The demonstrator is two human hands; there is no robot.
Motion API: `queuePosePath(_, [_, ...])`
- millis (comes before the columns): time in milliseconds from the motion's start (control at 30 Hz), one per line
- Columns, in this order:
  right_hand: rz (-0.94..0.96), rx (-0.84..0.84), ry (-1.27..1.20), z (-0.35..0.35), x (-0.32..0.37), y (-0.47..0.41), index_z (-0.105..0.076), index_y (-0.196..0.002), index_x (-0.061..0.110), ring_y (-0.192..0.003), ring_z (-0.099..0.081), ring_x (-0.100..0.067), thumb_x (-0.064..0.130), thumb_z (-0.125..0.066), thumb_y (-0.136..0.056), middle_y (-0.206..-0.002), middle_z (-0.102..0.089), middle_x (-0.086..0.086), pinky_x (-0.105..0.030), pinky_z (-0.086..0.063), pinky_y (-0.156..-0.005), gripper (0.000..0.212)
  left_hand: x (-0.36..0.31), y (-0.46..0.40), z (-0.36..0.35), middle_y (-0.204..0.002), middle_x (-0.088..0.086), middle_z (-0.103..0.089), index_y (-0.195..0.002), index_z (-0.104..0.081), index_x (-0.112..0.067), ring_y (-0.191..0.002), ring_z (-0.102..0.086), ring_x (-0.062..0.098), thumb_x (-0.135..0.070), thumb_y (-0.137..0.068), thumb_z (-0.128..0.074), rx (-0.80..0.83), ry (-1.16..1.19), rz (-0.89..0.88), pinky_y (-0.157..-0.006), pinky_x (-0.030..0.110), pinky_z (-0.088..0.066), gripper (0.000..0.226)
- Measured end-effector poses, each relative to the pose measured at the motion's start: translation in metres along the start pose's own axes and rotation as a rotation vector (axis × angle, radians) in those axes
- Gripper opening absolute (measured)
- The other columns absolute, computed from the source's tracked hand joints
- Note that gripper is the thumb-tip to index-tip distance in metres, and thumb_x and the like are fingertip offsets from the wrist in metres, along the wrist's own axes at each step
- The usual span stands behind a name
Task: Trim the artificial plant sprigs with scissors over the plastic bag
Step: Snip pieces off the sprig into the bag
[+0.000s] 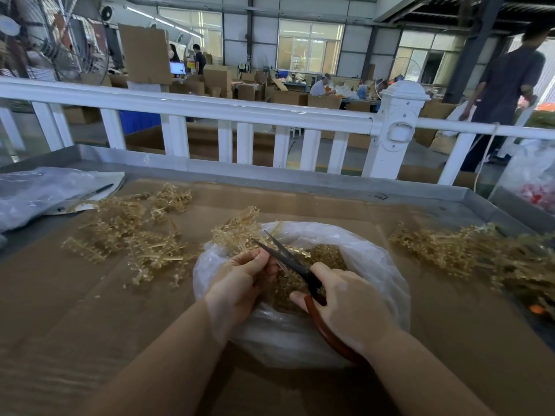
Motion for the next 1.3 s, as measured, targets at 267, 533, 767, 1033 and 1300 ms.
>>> queuePosePath(267, [0.02,0.011,-0.04,-0.001,0.004,-0.006,-0.04,-0.085,0.033,-0.063,-0.05,-0.004,0.064,-0.041,-0.088,-0.064,-0.047,0.012,-0.015,-0.032,-0.055,0.031,0.0,0.002,-0.004,-0.06,0.004,-0.066,-0.079,-0.061,-0.005,-0.053,-0.063,0.01,0.0,-0.088,-0.057,0.023,-0.045,-0.001,-0.056,0.018,-0.055,0.011])
queuePosePath(533, [0.004,0.023,-0.071,-0.006,0.006,-0.009,-0.04,-0.086,0.029,-0.058,-0.05,-0.006,0.06,-0.041,-0.092,-0.062,-0.045,0.014,-0.016,-0.038,-0.055,0.031,-0.001,0.004,-0.007,-0.06,0.003,-0.067,-0.078,-0.063,-0.006,-0.053,-0.063,0.009,-0.003,-0.088,-0.058,0.038,-0.042,0.034,-0.055,0.017,-0.055,0.011])
queuePosePath(767, [-0.005,0.058,-0.037,-0.007,0.007,-0.013,-0.039,-0.088,0.025,-0.07,-0.062,-0.018,0.058,-0.037,-0.094,-0.07,-0.052,0.008,-0.026,-0.047,-0.064,0.034,0.0,0.002,-0.007,-0.059,0.003,-0.066,-0.079,-0.062,-0.005,-0.053,-0.063,0.009,-0.002,-0.088,-0.057,0.026,-0.029,0.043,-0.056,0.017,-0.055,0.01])
queuePosePath(1033, [-0.01,0.056,-0.029,-0.006,0.003,-0.01,-0.047,-0.093,0.021,-0.071,-0.063,-0.018,0.056,-0.036,-0.095,-0.077,-0.063,0.001,-0.028,-0.05,-0.066,0.037,0.001,0.003,-0.008,-0.056,0.003,-0.064,-0.076,-0.06,-0.005,-0.048,-0.061,0.008,0.001,-0.088,-0.057,0.015,-0.022,0.032,-0.053,0.016,-0.054,0.014])
queuePosePath(1300, [-0.029,0.032,-0.13,-0.003,0.001,-0.009,-0.054,-0.09,0.02,-0.069,-0.059,-0.013,0.062,-0.042,-0.089,-0.074,-0.061,0.004,-0.032,-0.051,-0.07,0.044,0.001,0.004,-0.009,-0.055,0.004,-0.064,-0.076,-0.06,-0.003,-0.047,-0.062,0.008,0.003,-0.088,-0.056,0.014,-0.036,0.02,-0.051,0.016,-0.053,0.014])
Point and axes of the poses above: each hand's wrist, its own y-axis away from the middle knuckle, its own z-axis out of the back of the hand, x = y × z, the point moved 5 cm from there along -y, towards the middle knuckle
